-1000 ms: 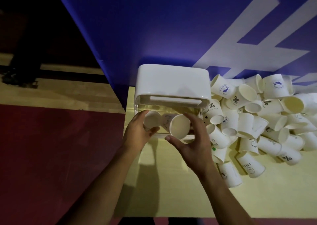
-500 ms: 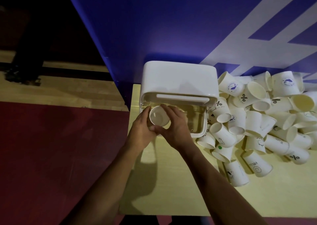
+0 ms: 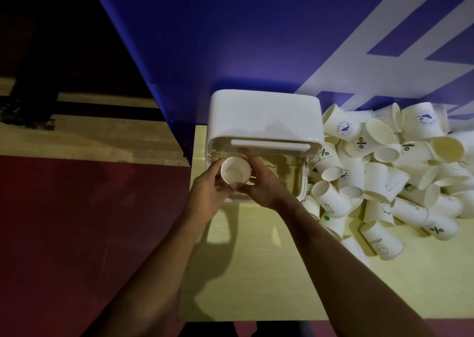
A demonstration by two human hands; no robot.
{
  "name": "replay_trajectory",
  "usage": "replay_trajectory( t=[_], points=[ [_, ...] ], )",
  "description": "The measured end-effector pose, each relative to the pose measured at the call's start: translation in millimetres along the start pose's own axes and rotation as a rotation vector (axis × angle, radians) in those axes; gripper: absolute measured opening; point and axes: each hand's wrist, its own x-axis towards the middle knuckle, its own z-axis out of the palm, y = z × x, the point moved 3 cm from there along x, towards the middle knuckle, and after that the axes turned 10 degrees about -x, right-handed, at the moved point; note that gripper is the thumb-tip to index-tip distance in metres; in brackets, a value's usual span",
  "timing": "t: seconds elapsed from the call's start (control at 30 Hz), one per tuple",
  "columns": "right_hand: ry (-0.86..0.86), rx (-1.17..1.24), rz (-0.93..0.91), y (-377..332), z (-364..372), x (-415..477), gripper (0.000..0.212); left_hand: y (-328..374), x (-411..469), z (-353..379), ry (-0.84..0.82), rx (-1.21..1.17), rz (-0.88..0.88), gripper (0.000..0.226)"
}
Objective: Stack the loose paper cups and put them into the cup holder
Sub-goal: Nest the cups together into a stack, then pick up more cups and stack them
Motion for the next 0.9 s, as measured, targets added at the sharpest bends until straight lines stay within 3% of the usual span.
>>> replay_trajectory(
  t=[0.3, 0.77, 0.9],
  points=[
    [-0.094, -0.005, -0.023, 4, 3, 6, 0.082, 3, -9, -3, 0.018, -0.092, 0.002, 0.063],
    [-0.210, -0.007, 0.007, -2, 4, 7, 0.087, 10, -11, -6, 0.048, 0.118, 0.062, 0.073],
    [-0.141, 0.015, 0.033, -5, -2, -6, 0.090, 16, -16, -7, 0.070, 0.176, 0.038, 0.077]
  ],
)
